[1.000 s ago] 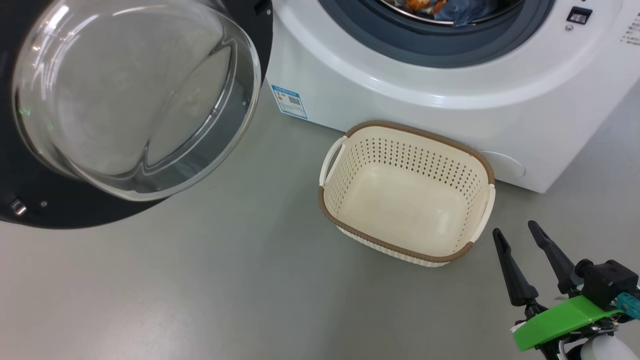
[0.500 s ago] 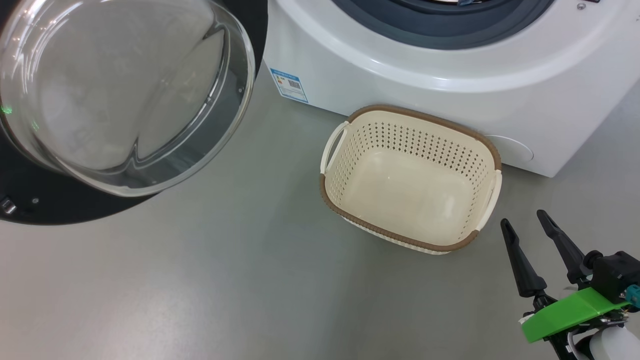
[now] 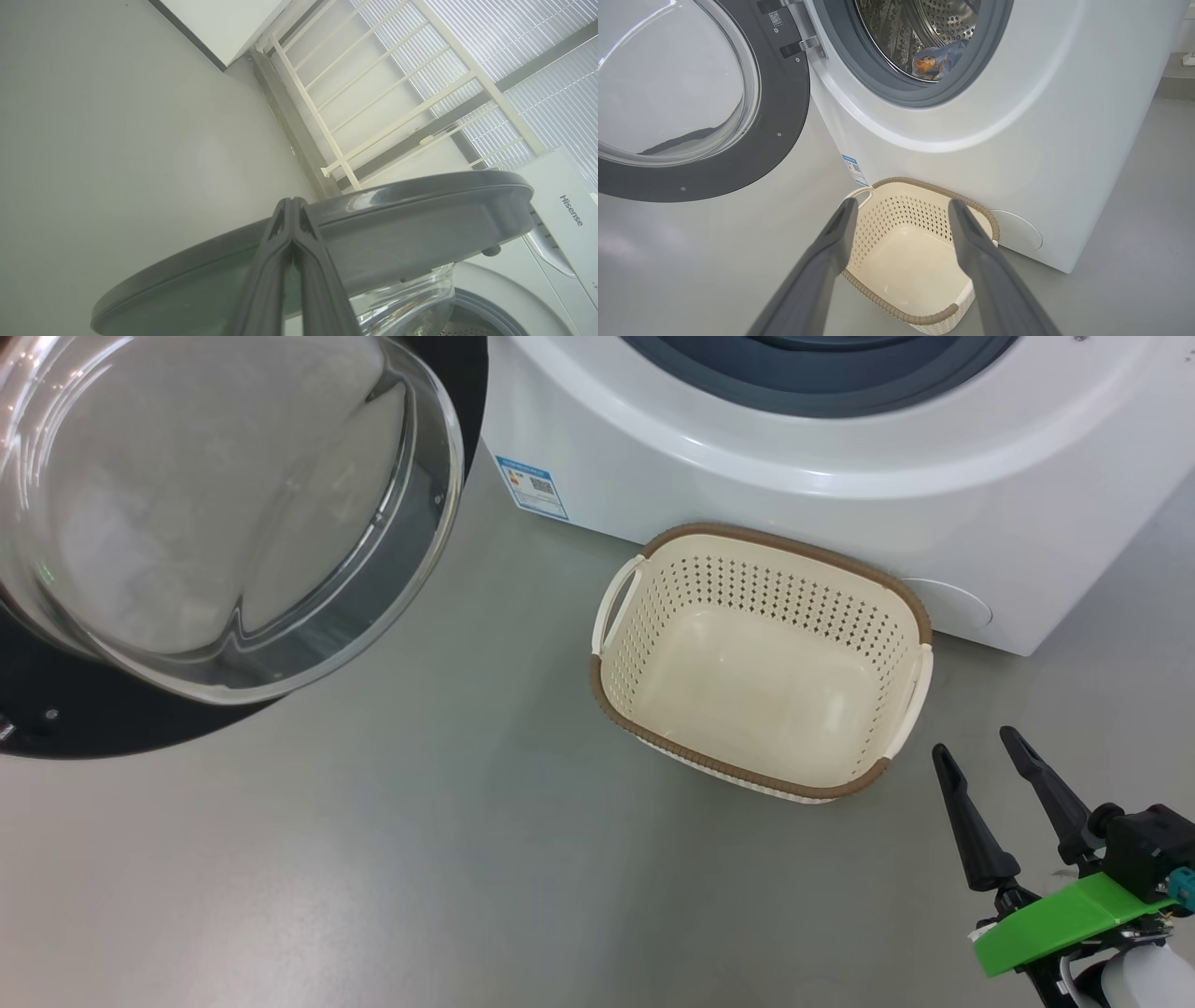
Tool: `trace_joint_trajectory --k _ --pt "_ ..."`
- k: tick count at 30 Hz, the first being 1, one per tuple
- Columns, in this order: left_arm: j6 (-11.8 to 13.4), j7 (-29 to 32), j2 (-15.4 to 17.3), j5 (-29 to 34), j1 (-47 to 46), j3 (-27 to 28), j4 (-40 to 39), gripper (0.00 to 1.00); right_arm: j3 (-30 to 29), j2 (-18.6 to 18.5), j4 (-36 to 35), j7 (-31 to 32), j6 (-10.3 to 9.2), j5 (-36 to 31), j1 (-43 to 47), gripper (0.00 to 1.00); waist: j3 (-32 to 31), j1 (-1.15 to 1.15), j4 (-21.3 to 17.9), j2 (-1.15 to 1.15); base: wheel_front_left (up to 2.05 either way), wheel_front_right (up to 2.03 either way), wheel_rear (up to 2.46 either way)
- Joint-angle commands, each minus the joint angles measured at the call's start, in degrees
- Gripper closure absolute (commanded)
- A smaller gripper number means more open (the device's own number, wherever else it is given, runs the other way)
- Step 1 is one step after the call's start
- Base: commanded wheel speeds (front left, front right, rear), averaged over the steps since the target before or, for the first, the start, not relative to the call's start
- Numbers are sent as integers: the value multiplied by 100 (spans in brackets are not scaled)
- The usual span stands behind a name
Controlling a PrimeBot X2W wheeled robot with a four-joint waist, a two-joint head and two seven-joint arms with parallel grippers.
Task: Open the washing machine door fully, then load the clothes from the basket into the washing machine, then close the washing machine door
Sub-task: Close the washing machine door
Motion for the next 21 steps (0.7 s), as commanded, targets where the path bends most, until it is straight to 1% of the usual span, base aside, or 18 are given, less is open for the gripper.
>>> trace_joint_trajectory --k 1,8,21 --pt "-21 33 403 -68 99 91 -162 100 102 -94 -145 -29 31 -58 -64 0 -7 0 -13 0 0 0 0" --pt "-21 -81 465 -34 130 10 -153 100 138 -109 -143 -29 31 -50 -53 0 -52 0 -89 0 0 0 0" --pt "-21 -94 442 -112 138 -169 -229 100 133 -129 -159 -29 31 -58 -84 0 -22 0 -173 0 0 0 0"
